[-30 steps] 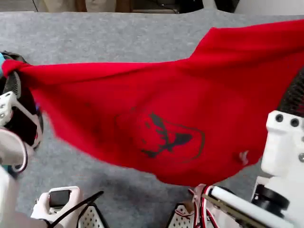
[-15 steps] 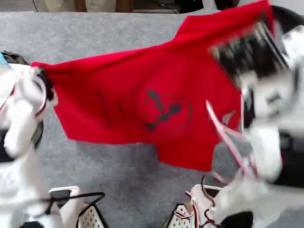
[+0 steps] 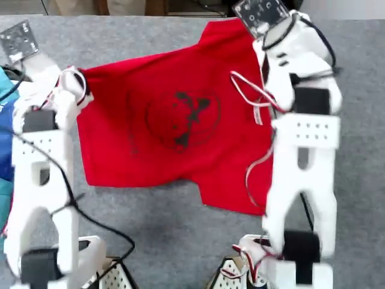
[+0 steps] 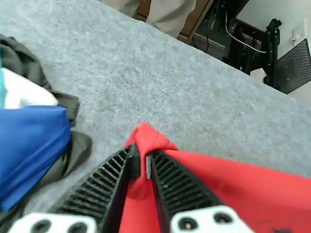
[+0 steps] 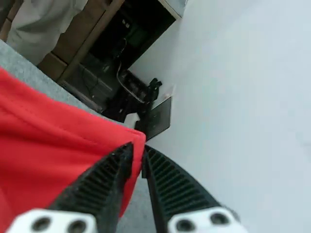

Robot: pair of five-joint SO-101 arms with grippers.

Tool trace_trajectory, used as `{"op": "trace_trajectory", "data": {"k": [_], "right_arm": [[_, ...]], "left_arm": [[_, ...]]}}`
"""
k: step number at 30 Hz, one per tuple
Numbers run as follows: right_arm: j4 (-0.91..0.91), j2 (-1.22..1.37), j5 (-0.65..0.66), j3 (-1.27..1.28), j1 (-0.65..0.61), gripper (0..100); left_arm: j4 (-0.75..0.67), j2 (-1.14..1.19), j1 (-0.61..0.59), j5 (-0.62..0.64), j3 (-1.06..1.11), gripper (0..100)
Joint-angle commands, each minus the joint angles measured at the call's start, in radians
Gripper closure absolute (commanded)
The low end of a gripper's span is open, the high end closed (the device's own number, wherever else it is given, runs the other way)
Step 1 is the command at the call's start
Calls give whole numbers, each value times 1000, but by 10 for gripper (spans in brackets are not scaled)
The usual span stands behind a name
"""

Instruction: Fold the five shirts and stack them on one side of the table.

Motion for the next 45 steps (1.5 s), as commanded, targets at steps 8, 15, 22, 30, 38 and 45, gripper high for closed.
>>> {"op": "trace_trajectory", "data": {"k": [8,15,22,30,38,45], "right_arm": [[-46,423,-97,-417,-4,994],[192,595,-97,-780,-8,994],[516,668,-91,-1013,-8,994],[784,670,-9,-1058,-12,994],[985,628,72,-1058,-5,994],[1122,545,68,-1052,-21,994]], "left_arm": [[-87,476,-12,8,-489,981],[101,633,-14,6,-802,981],[336,704,-6,-2,-945,981],[588,725,-5,-86,-881,981],[715,716,12,-203,-752,981],[724,685,-3,-218,-615,981]]}}
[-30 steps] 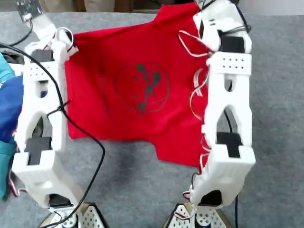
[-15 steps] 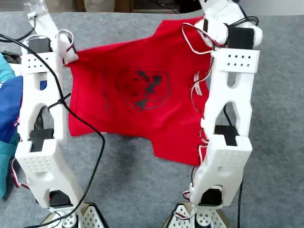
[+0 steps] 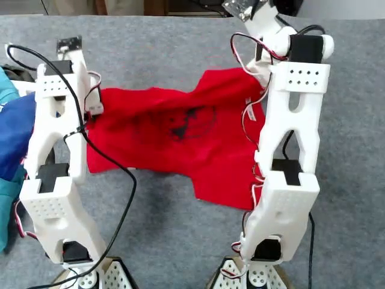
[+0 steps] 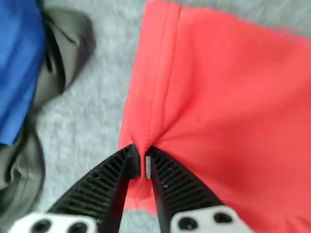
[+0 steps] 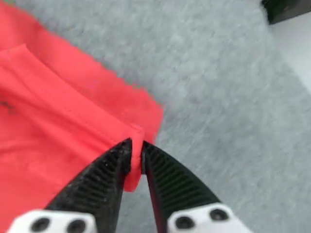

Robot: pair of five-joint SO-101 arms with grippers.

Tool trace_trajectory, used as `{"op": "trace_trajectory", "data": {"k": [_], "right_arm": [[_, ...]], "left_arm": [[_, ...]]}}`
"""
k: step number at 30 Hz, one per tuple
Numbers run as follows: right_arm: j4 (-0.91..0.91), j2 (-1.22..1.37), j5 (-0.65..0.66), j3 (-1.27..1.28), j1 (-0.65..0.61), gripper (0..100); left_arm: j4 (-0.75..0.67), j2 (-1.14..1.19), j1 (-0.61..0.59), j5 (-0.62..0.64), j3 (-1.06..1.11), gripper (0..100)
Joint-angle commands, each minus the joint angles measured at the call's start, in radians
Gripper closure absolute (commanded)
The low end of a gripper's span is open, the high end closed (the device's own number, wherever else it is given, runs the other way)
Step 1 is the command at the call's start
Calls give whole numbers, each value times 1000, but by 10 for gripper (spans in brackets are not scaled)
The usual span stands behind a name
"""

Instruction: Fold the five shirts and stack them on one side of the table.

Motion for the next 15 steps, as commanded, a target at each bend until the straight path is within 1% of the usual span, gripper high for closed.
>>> {"op": "trace_trajectory", "data": {"k": [1,4,9,12,15], "right_arm": [[46,-124,2,-45,-15,994],[46,-166,-3,7,-8,994],[43,-294,2,209,-10,994],[-12,-409,3,401,-10,994],[-140,-542,23,679,-1,994]], "left_arm": [[2,-82,-12,-9,71,981],[-32,-194,-12,-12,173,981],[-114,-414,15,-81,419,981],[-203,-501,43,-87,594,981],[-288,-539,69,-83,723,981]]}}
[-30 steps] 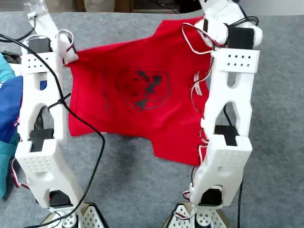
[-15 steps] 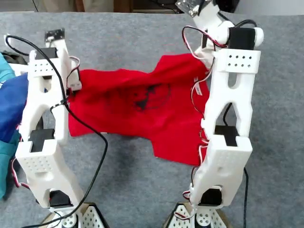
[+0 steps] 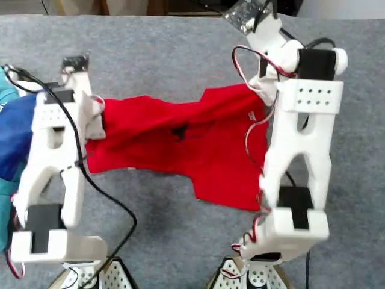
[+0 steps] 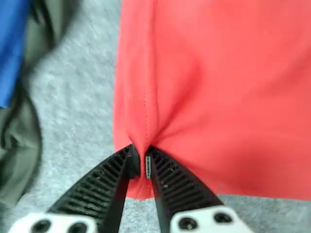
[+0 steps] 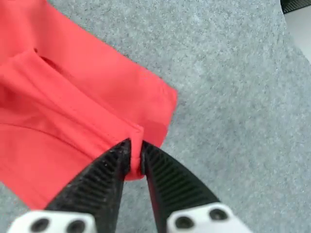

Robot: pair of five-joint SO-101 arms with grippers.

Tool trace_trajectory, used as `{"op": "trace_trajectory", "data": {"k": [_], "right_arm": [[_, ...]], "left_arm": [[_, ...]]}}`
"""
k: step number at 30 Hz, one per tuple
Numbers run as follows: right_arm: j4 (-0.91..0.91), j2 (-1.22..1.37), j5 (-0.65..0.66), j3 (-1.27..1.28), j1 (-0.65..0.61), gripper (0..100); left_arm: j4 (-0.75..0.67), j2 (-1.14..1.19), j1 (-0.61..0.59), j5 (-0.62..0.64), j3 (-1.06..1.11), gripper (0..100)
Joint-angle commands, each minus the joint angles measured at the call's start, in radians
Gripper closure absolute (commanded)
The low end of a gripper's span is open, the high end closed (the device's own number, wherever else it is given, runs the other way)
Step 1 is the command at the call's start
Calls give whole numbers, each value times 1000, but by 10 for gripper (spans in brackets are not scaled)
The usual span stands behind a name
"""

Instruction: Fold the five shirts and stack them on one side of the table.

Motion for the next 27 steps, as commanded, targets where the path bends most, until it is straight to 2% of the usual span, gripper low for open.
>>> {"op": "trace_trajectory", "data": {"k": [1,6,10,16,22,27], "right_arm": [[-155,-203,28,335,8,994],[-416,-467,31,868,15,994],[-532,-616,23,1155,24,994],[-562,-725,32,1331,97,994],[-551,-900,37,1508,56,994],[-549,-990,31,1613,59,994]], "left_arm": [[-95,-77,34,-5,129,981],[-130,-76,38,-5,167,981],[-135,-74,43,-11,167,981],[-137,-71,37,-12,167,981],[-163,27,15,-12,121,981],[-101,96,-35,-14,31,981]]}}
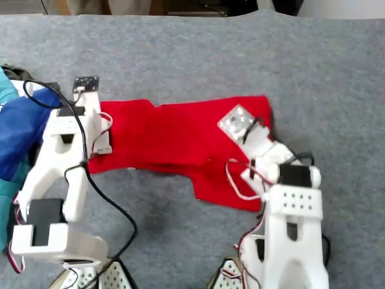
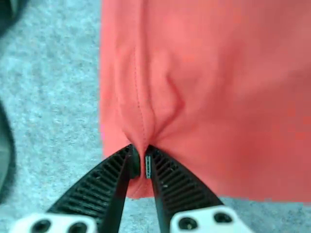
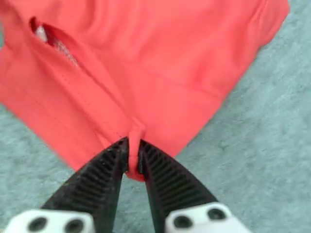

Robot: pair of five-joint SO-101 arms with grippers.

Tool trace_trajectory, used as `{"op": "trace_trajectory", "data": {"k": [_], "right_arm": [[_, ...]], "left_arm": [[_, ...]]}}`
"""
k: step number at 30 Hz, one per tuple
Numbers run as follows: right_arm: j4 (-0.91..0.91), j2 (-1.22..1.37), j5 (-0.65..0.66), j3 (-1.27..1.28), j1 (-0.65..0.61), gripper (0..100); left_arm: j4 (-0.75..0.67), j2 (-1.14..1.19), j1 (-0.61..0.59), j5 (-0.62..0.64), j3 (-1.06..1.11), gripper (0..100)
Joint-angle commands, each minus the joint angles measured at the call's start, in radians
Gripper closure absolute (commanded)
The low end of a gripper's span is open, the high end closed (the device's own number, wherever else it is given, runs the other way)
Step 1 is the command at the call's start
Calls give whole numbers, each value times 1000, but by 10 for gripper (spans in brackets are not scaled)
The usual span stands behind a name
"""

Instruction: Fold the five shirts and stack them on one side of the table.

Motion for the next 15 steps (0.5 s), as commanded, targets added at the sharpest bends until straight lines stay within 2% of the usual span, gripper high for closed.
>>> {"op": "trace_trajectory", "data": {"k": [1,3,8,15], "right_arm": [[-5,-61,6,44,-2,994],[-5,-74,6,56,-2,994],[-3,-105,11,73,-2,994],[-9,-110,12,113,-2,994]], "left_arm": [[46,15,-35,-28,-91,981],[74,21,-52,-86,-95,981],[84,12,-106,-92,-94,981],[107,13,-31,-89,-51,981]]}}
